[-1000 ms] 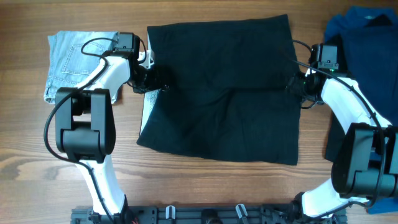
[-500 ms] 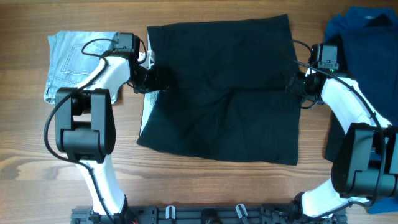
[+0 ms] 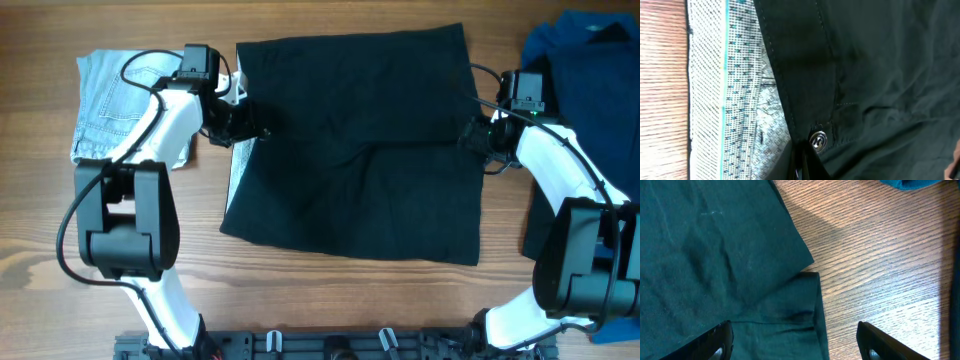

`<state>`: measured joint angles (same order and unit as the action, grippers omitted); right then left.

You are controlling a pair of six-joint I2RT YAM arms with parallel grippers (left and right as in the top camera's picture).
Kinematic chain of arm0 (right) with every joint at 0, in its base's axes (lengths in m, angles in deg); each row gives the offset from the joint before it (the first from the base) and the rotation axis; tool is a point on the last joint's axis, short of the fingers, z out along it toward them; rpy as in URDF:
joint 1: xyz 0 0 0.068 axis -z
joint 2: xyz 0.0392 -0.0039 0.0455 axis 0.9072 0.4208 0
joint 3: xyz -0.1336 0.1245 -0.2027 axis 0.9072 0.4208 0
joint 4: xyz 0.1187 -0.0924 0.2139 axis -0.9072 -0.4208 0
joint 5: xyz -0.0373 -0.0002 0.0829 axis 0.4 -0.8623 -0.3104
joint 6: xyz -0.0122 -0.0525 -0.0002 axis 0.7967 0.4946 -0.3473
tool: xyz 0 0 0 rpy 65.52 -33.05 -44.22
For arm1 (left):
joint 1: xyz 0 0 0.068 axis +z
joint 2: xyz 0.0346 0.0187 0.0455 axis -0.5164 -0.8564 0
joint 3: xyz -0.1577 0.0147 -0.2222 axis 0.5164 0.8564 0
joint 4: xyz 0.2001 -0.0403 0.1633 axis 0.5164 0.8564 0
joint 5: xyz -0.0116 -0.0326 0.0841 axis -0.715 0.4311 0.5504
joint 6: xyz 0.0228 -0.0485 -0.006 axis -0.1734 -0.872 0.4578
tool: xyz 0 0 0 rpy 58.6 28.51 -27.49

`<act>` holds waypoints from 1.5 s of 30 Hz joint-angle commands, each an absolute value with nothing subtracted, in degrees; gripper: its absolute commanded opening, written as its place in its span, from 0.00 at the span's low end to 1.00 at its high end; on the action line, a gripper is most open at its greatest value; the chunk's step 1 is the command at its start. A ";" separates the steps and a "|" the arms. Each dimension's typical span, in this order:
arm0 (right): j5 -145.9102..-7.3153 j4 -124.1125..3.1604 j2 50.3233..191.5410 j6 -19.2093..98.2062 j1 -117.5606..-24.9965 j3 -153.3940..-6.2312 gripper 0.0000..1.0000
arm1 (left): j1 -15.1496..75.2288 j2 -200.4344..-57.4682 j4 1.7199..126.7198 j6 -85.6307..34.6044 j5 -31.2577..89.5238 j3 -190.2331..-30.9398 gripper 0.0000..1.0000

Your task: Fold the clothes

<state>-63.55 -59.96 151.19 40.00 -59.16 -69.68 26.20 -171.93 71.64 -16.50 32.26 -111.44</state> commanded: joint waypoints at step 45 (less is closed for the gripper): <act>-89.65 -47.64 152.09 42.69 -48.16 -59.43 0.04 | 26.42 -171.10 73.35 -25.61 48.30 -111.18 0.04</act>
